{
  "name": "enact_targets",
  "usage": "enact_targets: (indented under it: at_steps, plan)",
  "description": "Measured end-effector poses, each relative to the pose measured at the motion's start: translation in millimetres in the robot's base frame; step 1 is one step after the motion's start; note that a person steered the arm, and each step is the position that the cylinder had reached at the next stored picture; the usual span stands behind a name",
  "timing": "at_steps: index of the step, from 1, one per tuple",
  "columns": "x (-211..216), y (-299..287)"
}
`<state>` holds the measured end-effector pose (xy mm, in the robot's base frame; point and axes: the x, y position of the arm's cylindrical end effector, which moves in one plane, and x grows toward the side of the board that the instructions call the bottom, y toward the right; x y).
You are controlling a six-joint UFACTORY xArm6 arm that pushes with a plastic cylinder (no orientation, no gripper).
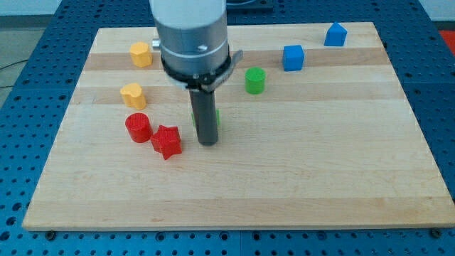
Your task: Place red circle diagonally bottom left to the red star
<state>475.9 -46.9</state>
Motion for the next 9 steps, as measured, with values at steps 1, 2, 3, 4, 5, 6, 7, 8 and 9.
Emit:
enact_targets:
  at_steps: [1,2,3,4,5,6,7,8,9]
  plan:
    - [-23.3,11.4]
    - [14.2,9.6]
    - [50.0,0.0]
    - [57.3,-32.9]
    - [59.2,-66.6]
    - [53.5,-77.5]
    - [51.8,-81.6]
    - [46.2,-110.0]
    - [26.0,-90.4]
